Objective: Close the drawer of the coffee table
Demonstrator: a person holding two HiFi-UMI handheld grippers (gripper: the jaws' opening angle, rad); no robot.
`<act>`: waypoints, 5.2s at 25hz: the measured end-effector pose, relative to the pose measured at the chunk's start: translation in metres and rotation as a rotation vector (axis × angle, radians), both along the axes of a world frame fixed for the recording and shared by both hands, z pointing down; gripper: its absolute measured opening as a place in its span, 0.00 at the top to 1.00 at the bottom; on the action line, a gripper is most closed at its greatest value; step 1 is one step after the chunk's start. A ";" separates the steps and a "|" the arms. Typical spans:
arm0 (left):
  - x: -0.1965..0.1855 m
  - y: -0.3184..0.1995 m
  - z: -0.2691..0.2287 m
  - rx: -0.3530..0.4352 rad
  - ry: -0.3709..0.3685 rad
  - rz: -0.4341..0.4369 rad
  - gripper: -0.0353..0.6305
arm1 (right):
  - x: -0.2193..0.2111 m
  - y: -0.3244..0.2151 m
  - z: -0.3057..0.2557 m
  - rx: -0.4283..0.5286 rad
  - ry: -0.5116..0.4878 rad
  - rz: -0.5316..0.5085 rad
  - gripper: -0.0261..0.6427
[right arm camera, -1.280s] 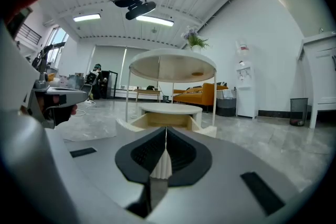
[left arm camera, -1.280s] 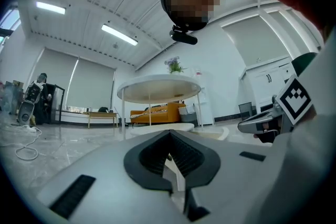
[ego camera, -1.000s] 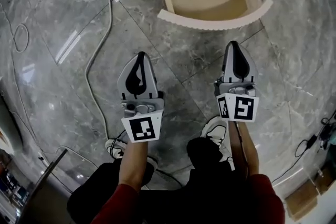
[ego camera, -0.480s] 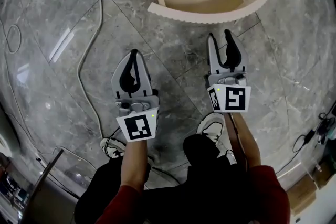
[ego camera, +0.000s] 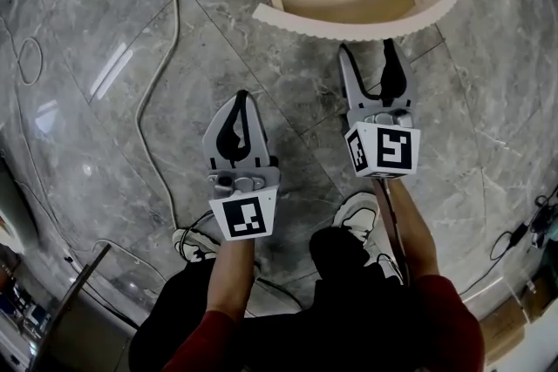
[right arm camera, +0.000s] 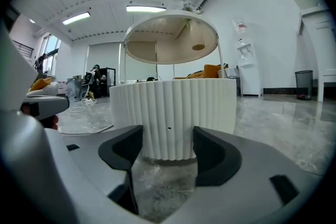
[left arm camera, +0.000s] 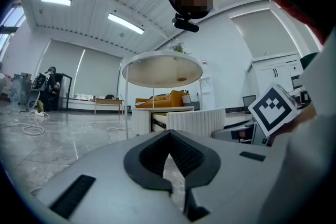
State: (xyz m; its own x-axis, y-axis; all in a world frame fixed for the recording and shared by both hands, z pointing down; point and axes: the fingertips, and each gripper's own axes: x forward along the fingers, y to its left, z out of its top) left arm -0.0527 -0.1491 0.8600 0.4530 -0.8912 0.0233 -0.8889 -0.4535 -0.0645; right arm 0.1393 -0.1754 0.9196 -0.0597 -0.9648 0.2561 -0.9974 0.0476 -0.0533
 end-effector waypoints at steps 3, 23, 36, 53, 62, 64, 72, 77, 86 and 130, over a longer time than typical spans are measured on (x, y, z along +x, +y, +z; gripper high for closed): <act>-0.001 0.001 0.004 -0.009 -0.002 -0.009 0.93 | 0.001 -0.008 0.000 0.004 0.004 0.004 0.53; -0.011 0.000 0.012 -0.039 -0.032 -0.036 0.93 | 0.001 -0.119 0.002 0.065 0.049 0.005 0.53; -0.019 0.001 0.018 -0.073 -0.038 -0.049 0.93 | 0.003 -0.183 0.006 0.033 0.096 -0.007 0.53; -0.029 -0.005 0.005 -0.050 -0.046 -0.053 0.93 | 0.008 -0.165 -0.012 0.058 0.009 0.017 0.53; -0.035 -0.002 0.007 -0.052 -0.041 -0.081 0.93 | -0.021 -0.034 -0.013 0.054 0.086 -0.099 0.53; -0.035 -0.001 0.006 -0.048 -0.041 -0.074 0.93 | -0.027 -0.005 -0.016 0.049 0.099 -0.116 0.53; -0.035 0.010 0.003 -0.026 -0.035 -0.060 0.93 | -0.050 0.067 -0.014 0.016 0.139 -0.165 0.53; -0.037 0.013 0.001 -0.019 -0.042 -0.055 0.93 | -0.046 0.072 -0.010 -0.005 0.099 -0.142 0.53; -0.052 0.004 -0.025 0.034 -0.047 -0.039 0.93 | -0.050 0.062 -0.034 0.044 0.082 -0.145 0.92; -0.108 -0.008 -0.935 0.127 0.005 -0.043 0.93 | -0.016 0.061 -0.967 0.348 0.025 0.060 0.93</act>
